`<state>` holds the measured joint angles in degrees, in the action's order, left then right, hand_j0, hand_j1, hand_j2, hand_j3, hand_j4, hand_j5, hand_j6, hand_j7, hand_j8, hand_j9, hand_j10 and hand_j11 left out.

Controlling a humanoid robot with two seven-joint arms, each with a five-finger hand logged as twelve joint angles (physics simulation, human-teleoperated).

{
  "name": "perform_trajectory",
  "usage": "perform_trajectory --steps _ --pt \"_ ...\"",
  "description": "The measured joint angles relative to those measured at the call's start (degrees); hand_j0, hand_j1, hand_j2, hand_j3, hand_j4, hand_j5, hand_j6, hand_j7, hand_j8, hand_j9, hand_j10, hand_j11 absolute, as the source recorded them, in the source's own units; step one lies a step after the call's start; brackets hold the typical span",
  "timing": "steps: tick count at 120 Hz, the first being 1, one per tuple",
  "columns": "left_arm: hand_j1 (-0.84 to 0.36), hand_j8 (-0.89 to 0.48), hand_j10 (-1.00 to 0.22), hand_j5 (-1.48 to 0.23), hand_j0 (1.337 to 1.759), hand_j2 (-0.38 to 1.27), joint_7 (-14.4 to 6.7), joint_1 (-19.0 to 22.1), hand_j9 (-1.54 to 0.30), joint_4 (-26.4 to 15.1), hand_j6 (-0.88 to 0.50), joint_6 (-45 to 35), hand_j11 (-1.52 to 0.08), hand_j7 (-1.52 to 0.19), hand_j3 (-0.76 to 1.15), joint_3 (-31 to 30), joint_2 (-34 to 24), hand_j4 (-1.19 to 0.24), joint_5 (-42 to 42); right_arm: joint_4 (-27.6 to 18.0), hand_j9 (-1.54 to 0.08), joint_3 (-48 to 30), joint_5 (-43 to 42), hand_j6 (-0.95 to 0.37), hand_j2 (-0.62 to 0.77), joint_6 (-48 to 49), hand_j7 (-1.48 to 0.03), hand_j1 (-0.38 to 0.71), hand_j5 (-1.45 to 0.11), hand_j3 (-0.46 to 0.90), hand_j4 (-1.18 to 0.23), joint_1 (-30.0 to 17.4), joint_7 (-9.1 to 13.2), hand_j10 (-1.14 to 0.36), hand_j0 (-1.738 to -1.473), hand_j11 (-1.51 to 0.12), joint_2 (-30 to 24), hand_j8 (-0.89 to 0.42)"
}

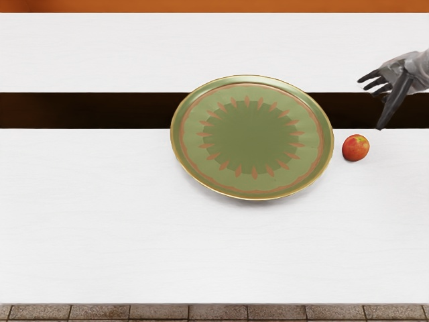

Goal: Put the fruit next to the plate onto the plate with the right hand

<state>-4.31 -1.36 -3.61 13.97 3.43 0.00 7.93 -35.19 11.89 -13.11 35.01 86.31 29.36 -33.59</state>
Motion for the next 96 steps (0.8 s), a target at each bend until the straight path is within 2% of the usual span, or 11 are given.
perform_trajectory --steps 26,52,56,66,77,84,96 --pt "0.35 0.0 0.0 0.0 1.658 0.0 0.0 0.0 0.0 0.0 0.0 0.0 0.0 0.0 0.0 0.0 0.0 0.0 0.0 0.0 -0.03 -0.4 0.1 -0.02 0.0 0.0 -0.03 -0.32 -0.03 0.0 -0.02 -0.3 0.4 -0.02 -1.658 -0.03 -0.3 -0.02" --pt "0.35 0.0 0.0 0.0 1.658 0.0 0.0 0.0 0.0 0.0 0.0 0.0 0.0 0.0 0.0 0.0 0.0 0.0 0.0 -1.0 -0.03 -5.3 -2.3 -0.03 0.0 0.0 -0.03 -0.32 -0.03 0.0 -0.03 -1.3 0.5 -0.02 -1.658 -0.03 -0.7 -0.03" --pt "0.35 0.0 0.0 0.0 1.658 0.0 0.0 0.0 0.0 0.0 0.0 0.0 0.0 0.0 0.0 0.0 0.0 0.0 0.0 -4.0 -0.03 -5.7 -4.5 -0.03 -0.01 0.0 -0.03 -0.32 -0.03 0.0 -0.03 -1.0 0.5 -0.03 -1.658 -0.03 -1.7 -0.03" --pt "0.35 0.0 0.0 0.0 1.658 0.0 0.0 0.0 0.0 0.0 0.0 0.0 0.0 0.0 0.0 0.0 0.0 0.0 0.0 -20.9 -0.03 -6.3 -12.2 -0.03 -0.01 -0.2 -0.03 -0.32 -0.03 0.0 -0.03 0.4 0.5 -0.03 -1.658 -0.03 -8.3 -0.03" --pt "0.35 0.0 0.0 0.0 1.658 0.0 0.0 0.0 0.0 0.0 0.0 0.0 0.0 0.0 0.0 0.0 0.0 0.0 0.0 -34.0 -0.04 -6.2 -18.6 -0.03 -0.01 -6.4 -0.04 -0.32 -0.04 0.0 -0.03 0.9 0.6 -0.03 -1.658 -0.04 -13.8 -0.03" --pt "0.35 0.0 0.0 0.0 1.658 0.0 0.0 0.0 0.0 0.0 0.0 0.0 0.0 0.0 0.0 0.0 0.0 0.0 0.0 -38.3 -0.04 -5.8 -21.0 -0.03 -0.01 -11.7 -0.04 -0.32 -0.04 0.0 -0.03 0.9 0.6 -0.03 -1.658 -0.04 -15.8 -0.03" --pt "0.35 0.0 0.0 0.0 1.658 0.0 0.0 0.0 0.0 0.0 0.0 0.0 0.0 0.0 0.0 0.0 0.0 0.0 0.0 -41.2 -0.04 -4.9 -24.9 -0.03 -0.01 -20.6 -0.04 -0.31 -0.04 0.0 -0.03 -0.2 0.6 -0.03 -1.658 -0.04 -17.4 -0.03"
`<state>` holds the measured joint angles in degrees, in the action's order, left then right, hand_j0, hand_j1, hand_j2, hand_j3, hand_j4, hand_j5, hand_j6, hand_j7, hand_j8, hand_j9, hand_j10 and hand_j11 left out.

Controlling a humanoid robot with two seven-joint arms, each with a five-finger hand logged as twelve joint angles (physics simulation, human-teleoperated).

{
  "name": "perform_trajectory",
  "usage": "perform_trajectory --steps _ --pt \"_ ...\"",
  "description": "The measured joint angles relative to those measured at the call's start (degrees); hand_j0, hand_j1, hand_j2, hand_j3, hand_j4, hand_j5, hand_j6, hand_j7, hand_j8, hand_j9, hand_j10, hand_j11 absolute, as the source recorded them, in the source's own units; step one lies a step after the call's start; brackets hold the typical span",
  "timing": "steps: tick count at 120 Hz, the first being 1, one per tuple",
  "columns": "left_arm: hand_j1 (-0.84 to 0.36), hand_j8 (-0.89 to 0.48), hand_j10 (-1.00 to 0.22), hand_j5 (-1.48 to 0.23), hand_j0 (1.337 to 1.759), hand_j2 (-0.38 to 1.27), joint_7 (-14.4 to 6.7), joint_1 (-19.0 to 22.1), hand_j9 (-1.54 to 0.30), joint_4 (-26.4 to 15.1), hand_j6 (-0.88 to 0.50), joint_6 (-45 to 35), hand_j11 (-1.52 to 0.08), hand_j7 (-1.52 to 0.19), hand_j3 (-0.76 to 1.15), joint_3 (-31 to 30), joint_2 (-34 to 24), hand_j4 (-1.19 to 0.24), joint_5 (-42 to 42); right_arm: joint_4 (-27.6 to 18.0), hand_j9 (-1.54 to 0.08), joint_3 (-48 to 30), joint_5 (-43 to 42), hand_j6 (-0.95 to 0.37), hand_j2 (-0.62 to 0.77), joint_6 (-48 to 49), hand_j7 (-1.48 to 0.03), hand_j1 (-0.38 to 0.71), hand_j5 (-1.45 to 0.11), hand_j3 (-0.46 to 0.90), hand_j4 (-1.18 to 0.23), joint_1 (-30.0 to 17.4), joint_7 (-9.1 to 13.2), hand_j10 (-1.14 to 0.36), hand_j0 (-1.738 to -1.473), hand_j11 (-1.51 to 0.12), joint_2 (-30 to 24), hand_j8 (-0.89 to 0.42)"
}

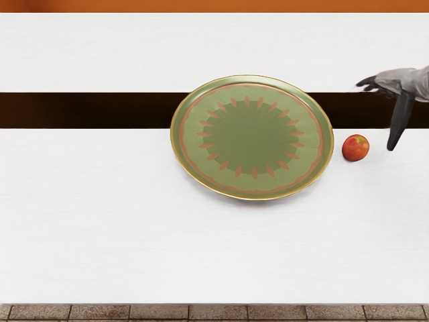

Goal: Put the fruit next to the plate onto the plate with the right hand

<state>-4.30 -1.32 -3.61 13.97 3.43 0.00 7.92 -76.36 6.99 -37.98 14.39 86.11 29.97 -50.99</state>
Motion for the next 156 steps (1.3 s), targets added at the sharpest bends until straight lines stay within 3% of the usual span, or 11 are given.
perform_trajectory --steps 27,43,59,120,156 --pt "0.35 0.0 0.0 0.0 1.658 0.0 0.0 0.0 0.0 0.0 0.0 0.0 0.0 0.0 0.0 0.0 0.0 0.0 0.0 -6.4 -0.04 4.2 -5.5 -0.04 -0.01 -21.0 -0.04 -0.31 -0.04 0.0 -0.04 -5.2 4.0 -0.03 -1.658 -0.04 2.7 -0.04" --pt "0.35 0.0 0.0 0.0 1.658 0.0 0.0 0.0 0.0 0.0 0.0 0.0 0.0 0.0 0.0 0.0 0.0 0.0 0.0 -8.8 -0.04 10.5 -6.3 -0.04 0.0 -34.6 -0.04 -0.31 -0.04 0.0 -0.04 -5.9 4.7 -0.03 -1.658 -0.04 6.7 -0.04" --pt "0.35 0.0 0.0 0.0 1.658 0.0 0.0 -0.1 0.0 0.0 0.0 0.0 0.0 0.0 0.0 0.0 0.0 0.0 0.0 -10.6 -0.04 14.8 -6.5 -0.04 0.0 -41.4 -0.04 -0.31 -0.04 0.0 -0.04 -6.3 5.0 -0.03 -1.658 -0.04 8.2 -0.04" --pt "0.35 0.0 0.0 0.0 1.658 0.0 0.0 0.0 0.0 0.0 0.0 0.0 0.0 0.0 0.0 0.0 0.0 0.0 0.0 -8.3 -0.23 19.7 -6.7 -0.18 -0.03 -44.9 -0.23 -0.14 -0.23 0.0 -0.18 -5.0 5.0 -0.18 -1.658 -0.23 12.8 -0.18" --pt "0.35 0.0 0.0 0.0 1.658 0.0 0.0 -0.1 0.0 0.0 0.0 0.0 0.0 0.0 0.0 0.0 0.0 0.0 0.0 -8.7 -0.35 21.1 -6.7 -0.27 -0.05 -41.9 -0.35 -0.03 -0.35 0.0 -0.27 -4.0 5.0 -0.27 -1.658 -0.35 13.2 -0.27"
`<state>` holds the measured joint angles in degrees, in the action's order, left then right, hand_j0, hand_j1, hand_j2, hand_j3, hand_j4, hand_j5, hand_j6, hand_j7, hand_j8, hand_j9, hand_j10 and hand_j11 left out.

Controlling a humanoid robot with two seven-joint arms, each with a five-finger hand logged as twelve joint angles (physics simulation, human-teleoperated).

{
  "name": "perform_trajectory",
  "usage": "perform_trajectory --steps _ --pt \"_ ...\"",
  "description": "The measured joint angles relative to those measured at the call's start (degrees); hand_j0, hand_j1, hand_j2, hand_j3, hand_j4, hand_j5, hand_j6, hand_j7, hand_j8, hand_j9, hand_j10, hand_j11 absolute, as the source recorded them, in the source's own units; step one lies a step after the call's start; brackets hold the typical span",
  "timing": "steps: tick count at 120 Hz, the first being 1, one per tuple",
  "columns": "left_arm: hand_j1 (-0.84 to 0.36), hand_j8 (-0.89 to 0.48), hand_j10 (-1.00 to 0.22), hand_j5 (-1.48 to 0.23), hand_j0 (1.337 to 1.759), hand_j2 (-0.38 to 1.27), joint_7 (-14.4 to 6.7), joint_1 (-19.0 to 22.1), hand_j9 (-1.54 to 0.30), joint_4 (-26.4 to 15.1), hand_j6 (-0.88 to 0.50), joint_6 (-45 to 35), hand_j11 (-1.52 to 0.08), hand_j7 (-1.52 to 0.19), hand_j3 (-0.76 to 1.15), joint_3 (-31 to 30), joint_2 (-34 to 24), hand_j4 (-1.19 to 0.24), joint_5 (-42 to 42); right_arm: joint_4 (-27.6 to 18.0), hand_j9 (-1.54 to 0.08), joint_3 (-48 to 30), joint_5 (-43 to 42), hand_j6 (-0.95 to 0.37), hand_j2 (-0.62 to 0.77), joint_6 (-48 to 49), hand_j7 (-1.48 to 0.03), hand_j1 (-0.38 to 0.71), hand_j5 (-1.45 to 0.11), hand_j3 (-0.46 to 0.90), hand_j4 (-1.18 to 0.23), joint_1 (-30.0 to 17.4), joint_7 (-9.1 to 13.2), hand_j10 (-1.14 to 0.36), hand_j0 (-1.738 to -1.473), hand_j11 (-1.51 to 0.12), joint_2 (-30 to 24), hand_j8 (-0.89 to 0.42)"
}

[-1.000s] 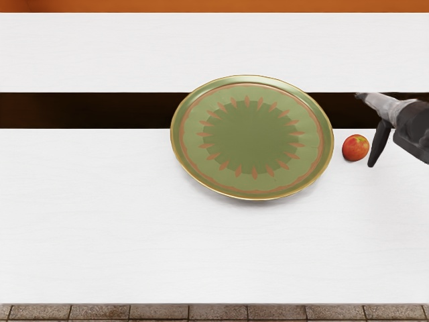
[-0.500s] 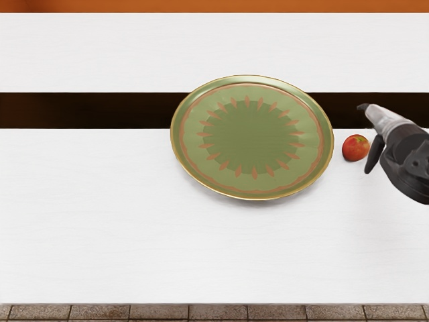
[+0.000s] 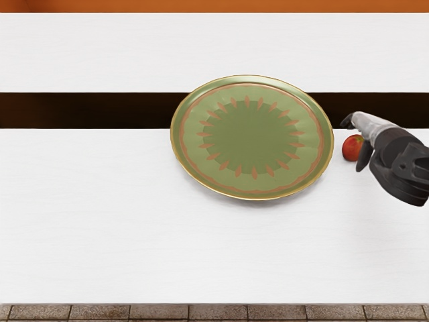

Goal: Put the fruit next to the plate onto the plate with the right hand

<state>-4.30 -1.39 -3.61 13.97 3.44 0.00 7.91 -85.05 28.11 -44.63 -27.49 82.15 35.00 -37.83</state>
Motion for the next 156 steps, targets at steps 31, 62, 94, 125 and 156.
perform_trajectory --steps 31,62,94,125,156 --pt "0.35 0.0 0.0 0.0 1.658 0.0 0.0 0.1 0.0 0.0 0.0 0.0 0.0 0.0 0.0 0.0 0.0 0.0 0.0 0.1 -0.37 3.6 0.0 -0.29 -0.06 1.3 -0.37 -0.01 -0.37 0.0 -0.29 2.9 0.0 -0.29 -1.658 -0.37 0.1 -0.29" --pt "0.35 0.0 0.0 0.0 1.658 0.0 0.0 0.0 0.0 0.0 0.0 0.0 0.0 0.0 0.0 0.0 0.0 0.0 0.0 0.9 -0.38 4.2 0.1 -0.3 -0.06 1.4 -0.38 0.0 -0.38 0.0 -0.3 2.8 0.0 -0.3 -1.658 -0.38 0.3 -0.3" --pt "0.35 0.0 0.0 0.0 1.658 0.0 0.0 0.0 0.0 0.0 0.0 0.0 0.0 0.0 0.0 0.0 0.0 0.0 0.0 5.4 -0.39 4.2 0.1 -0.3 -0.06 1.4 -0.38 0.0 -0.39 0.0 -0.3 0.4 0.0 -0.3 -1.658 -0.39 3.3 -0.3" --pt "0.35 0.0 0.0 0.0 1.658 0.0 0.0 0.0 0.0 0.0 0.0 0.0 0.0 0.0 0.0 0.0 0.0 0.0 0.0 7.4 -0.39 4.1 0.2 -0.3 -0.06 1.3 -0.39 0.01 -0.39 0.0 -0.3 -0.9 0.0 -0.3 -1.658 -0.39 5.5 -0.3" --pt "0.35 0.0 0.0 0.0 1.658 0.0 0.0 0.0 0.0 0.0 0.0 0.0 0.0 0.0 0.0 0.0 0.0 0.0 0.0 10.7 -0.4 3.9 0.2 -0.31 -0.06 1.3 -0.4 0.02 -0.4 0.0 -0.31 -1.2 0.0 -0.31 -1.658 -0.4 7.1 -0.31"
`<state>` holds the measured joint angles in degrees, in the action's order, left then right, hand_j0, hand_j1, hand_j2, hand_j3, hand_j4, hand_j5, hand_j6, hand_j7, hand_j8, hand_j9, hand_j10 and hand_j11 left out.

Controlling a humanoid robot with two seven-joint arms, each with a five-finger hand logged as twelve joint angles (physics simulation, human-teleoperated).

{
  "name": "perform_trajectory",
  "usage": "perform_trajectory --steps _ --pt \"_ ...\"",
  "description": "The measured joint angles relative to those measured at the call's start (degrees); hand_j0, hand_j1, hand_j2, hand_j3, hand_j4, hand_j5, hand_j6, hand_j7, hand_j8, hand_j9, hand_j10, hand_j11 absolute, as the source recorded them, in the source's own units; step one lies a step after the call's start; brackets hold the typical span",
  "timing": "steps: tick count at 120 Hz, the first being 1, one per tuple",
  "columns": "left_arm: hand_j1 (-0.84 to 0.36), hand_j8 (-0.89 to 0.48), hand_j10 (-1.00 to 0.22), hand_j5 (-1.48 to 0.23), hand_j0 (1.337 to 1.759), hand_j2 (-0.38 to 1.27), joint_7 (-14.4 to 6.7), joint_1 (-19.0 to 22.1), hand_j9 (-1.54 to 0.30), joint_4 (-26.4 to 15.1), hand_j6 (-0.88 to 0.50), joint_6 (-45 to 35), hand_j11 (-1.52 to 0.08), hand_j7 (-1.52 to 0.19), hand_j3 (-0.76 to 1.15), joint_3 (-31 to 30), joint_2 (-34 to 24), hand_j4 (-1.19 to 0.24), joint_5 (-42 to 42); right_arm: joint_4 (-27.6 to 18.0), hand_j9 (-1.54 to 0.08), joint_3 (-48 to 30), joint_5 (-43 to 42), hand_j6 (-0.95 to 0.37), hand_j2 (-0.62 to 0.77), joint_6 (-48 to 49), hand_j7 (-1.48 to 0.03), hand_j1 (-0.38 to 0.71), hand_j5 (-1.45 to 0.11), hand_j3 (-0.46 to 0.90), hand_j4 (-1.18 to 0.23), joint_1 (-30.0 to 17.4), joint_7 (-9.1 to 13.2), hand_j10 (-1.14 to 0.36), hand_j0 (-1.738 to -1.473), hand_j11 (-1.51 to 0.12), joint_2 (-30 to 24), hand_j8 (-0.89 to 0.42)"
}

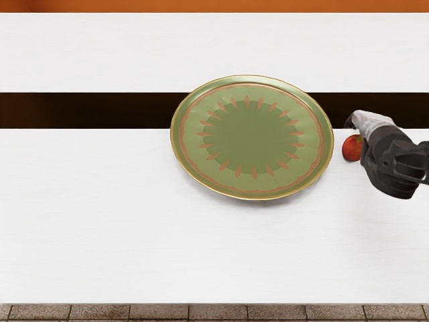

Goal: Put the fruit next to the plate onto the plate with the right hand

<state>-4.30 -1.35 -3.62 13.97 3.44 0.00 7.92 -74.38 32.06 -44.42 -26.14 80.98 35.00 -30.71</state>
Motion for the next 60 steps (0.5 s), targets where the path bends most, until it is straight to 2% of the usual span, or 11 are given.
perform_trajectory --steps 30,56,60 --pt "0.35 0.0 0.0 0.0 1.658 0.0 0.0 0.0 0.0 0.0 0.0 0.0 0.0 0.0 0.0 0.0 0.0 0.0 0.0 2.3 -0.42 0.0 0.0 -0.33 -0.06 0.0 -0.42 0.04 -0.42 0.0 -0.33 -1.4 0.0 -0.33 -1.658 -0.42 2.4 -0.33" --pt "0.35 0.0 0.0 0.0 1.658 0.0 0.0 0.0 0.0 0.0 0.0 0.0 0.0 0.0 0.0 0.0 0.0 0.0 0.0 2.5 -0.58 -0.3 0.3 -0.45 -0.06 0.0 -0.58 0.18 -0.59 0.0 -0.45 -1.8 0.0 -0.45 -1.658 -0.58 2.7 -0.45" --pt "0.35 0.0 0.0 0.0 1.658 0.0 0.0 0.0 0.0 0.0 0.0 0.0 0.0 0.0 0.0 0.0 0.0 0.0 0.0 2.5 -0.61 -0.3 0.3 -0.47 -0.04 0.0 -0.61 0.2 -0.61 0.0 -0.47 -1.9 0.0 -0.47 -1.658 -0.61 2.7 -0.43"
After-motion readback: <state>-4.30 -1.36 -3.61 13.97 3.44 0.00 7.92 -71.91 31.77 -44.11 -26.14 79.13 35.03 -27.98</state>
